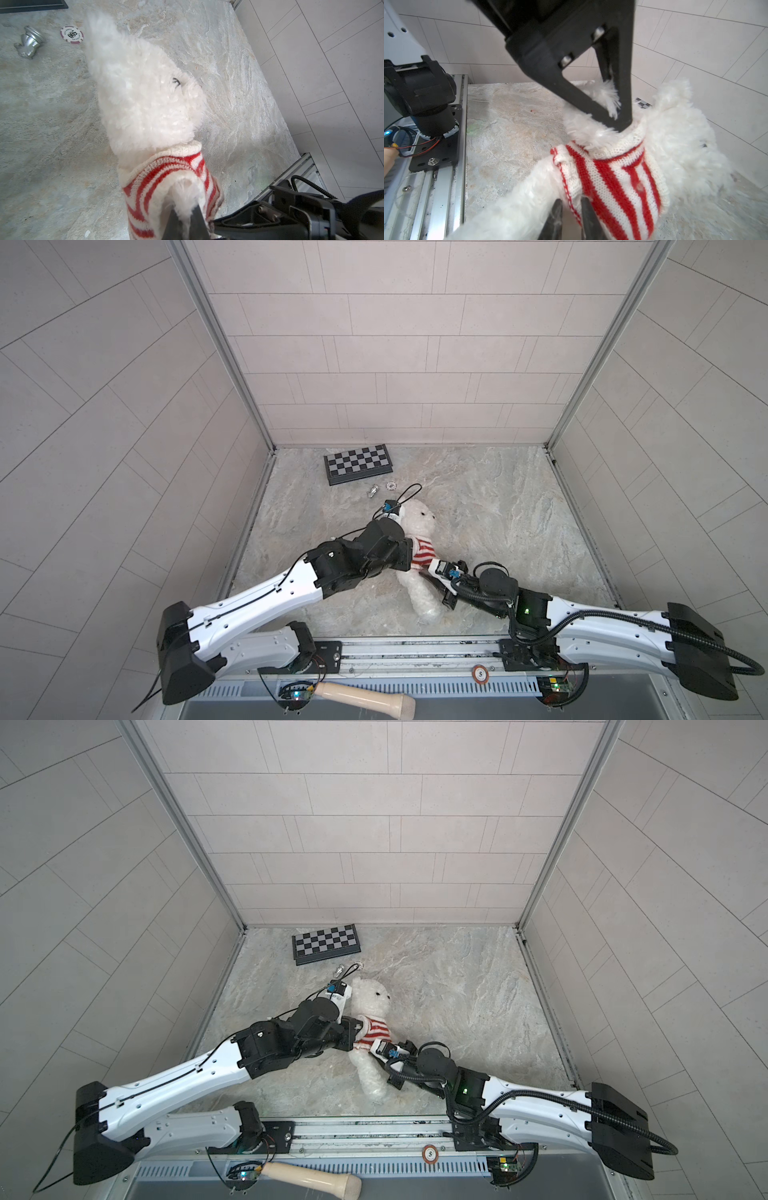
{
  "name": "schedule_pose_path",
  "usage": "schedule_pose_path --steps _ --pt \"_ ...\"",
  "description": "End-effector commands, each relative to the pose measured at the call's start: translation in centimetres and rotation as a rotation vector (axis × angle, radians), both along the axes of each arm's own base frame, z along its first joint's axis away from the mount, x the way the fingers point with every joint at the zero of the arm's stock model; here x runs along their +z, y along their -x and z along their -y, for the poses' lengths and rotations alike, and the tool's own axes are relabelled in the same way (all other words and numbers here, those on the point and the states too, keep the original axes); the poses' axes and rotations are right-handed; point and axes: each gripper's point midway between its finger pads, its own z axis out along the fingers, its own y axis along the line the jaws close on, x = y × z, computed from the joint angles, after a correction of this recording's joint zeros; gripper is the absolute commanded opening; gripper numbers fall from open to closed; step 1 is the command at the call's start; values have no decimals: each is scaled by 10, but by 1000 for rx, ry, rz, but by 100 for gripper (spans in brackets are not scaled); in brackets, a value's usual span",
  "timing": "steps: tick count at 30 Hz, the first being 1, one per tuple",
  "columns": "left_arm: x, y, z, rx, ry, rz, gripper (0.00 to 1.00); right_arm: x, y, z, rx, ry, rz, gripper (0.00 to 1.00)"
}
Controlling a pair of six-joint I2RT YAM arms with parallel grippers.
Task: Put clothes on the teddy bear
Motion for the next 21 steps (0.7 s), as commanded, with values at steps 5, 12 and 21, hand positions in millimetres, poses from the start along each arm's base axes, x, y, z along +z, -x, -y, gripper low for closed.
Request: schedule_pose_path --steps 5,12,21 --pt "-3 3 -30 93 21 21 0 47 2 7 -14 -102 58 49" --pt "-1 4 -31 123 73 13 0 49 -9 -18 -15 -130 56 60" --pt "1 5 -18 126 192 -23 0 36 -21 -59 25 -120 34 71"
